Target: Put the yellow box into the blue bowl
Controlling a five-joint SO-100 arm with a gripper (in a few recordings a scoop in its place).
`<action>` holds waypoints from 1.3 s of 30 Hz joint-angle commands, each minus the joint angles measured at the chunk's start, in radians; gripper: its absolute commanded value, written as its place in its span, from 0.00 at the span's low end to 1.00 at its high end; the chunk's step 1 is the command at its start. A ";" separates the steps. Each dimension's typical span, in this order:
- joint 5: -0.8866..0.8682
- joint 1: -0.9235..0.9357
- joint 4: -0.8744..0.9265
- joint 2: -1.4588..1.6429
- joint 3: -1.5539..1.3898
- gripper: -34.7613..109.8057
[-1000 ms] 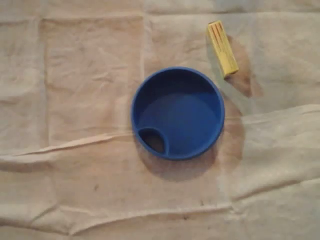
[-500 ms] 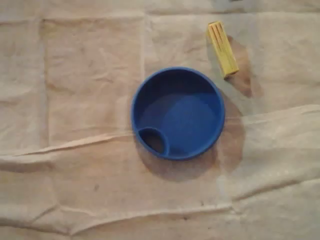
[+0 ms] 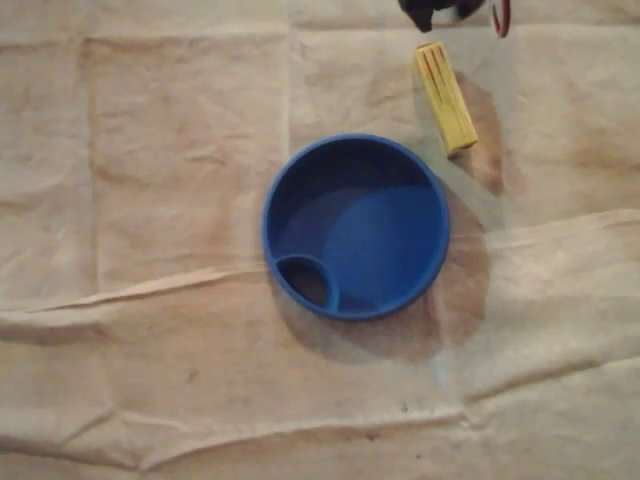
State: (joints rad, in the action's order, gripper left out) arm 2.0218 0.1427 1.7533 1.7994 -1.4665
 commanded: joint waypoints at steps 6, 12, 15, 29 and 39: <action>0.020 0.043 -0.120 -0.026 0.041 0.39; 0.021 0.087 -0.163 -0.121 0.043 0.39; 0.021 0.083 -0.153 -0.140 0.041 0.39; 0.021 0.032 -0.158 -0.233 0.041 0.40; 0.018 0.012 -0.166 -0.230 -0.015 0.40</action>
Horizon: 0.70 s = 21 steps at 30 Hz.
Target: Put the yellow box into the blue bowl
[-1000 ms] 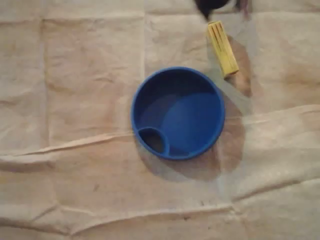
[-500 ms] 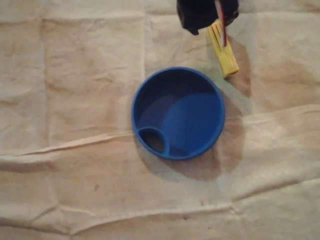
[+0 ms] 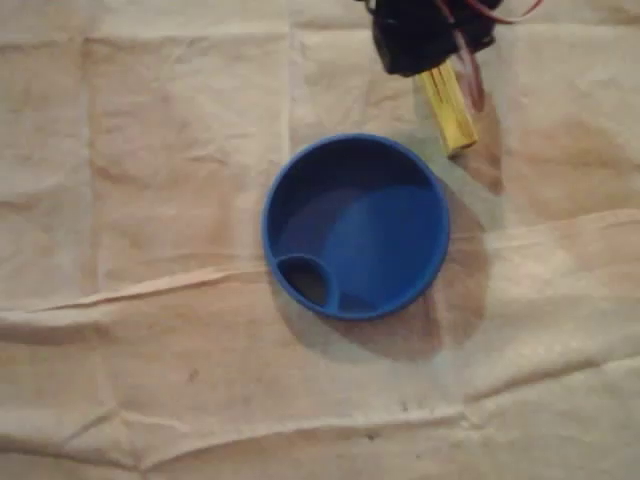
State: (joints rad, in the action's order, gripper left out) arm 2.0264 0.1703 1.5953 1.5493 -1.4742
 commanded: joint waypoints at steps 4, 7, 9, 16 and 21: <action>0.014 -0.017 -0.012 0.031 -0.057 0.40; 0.008 -0.021 -0.012 0.026 -0.061 0.40; 0.008 -0.021 -0.012 0.026 -0.060 0.40; 0.003 -0.011 -0.129 0.014 -0.083 0.40; 0.015 -0.009 -0.149 0.020 -0.137 0.39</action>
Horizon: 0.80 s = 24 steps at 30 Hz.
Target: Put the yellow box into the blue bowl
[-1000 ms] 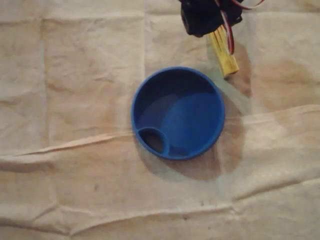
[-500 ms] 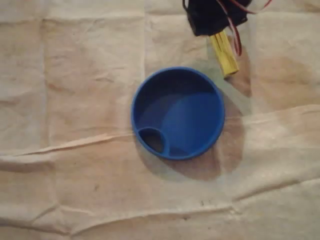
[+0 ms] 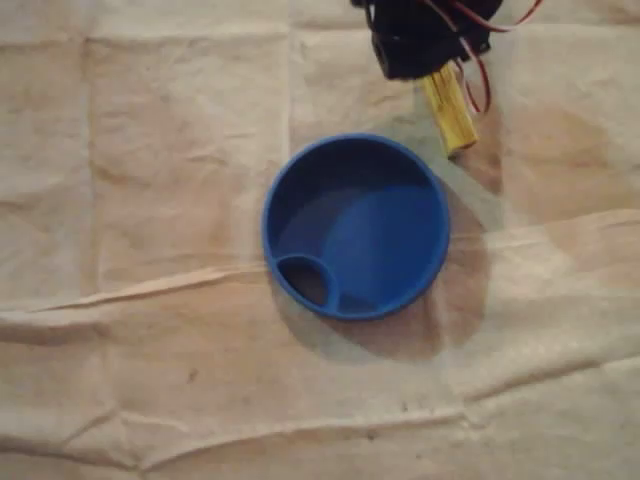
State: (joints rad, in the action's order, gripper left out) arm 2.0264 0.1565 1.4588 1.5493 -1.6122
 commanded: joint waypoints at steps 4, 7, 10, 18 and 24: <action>0.011 0.005 -0.014 0.018 -0.029 0.39; 0.003 0.000 -0.014 0.018 -0.037 0.39; 0.003 0.002 -0.017 0.015 -0.038 0.39; 0.002 0.005 -0.077 0.000 -0.064 0.39; 0.002 0.005 -0.083 0.005 -0.089 0.39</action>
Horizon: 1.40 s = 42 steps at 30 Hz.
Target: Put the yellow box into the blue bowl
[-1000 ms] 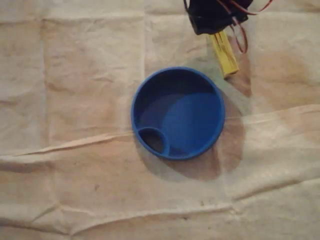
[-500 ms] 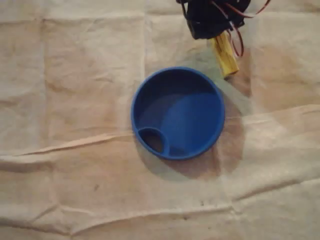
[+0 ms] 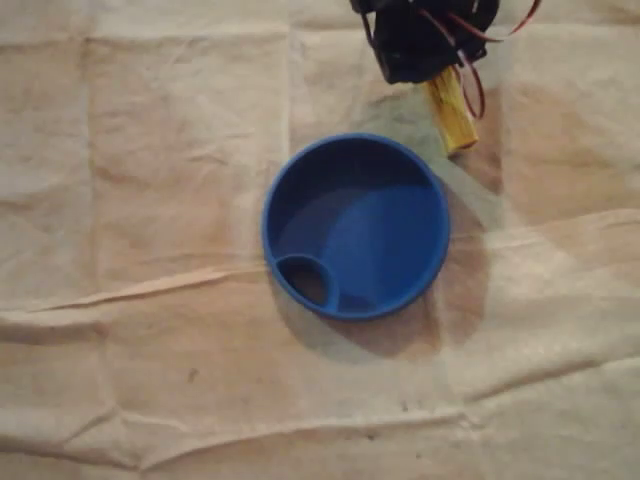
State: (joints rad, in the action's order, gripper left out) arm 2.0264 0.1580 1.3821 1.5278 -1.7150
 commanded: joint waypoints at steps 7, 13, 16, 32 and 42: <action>-0.023 0.005 -0.008 0.017 0.011 0.39; -0.077 0.002 -0.051 0.014 -0.002 0.39; -0.071 0.002 -0.074 0.026 -0.040 0.39; -0.080 0.003 -0.112 0.026 -0.091 0.34; -0.083 0.002 -0.098 0.029 -0.087 0.24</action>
State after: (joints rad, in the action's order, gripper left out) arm 1.9528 0.1534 1.2778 1.5278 -1.8178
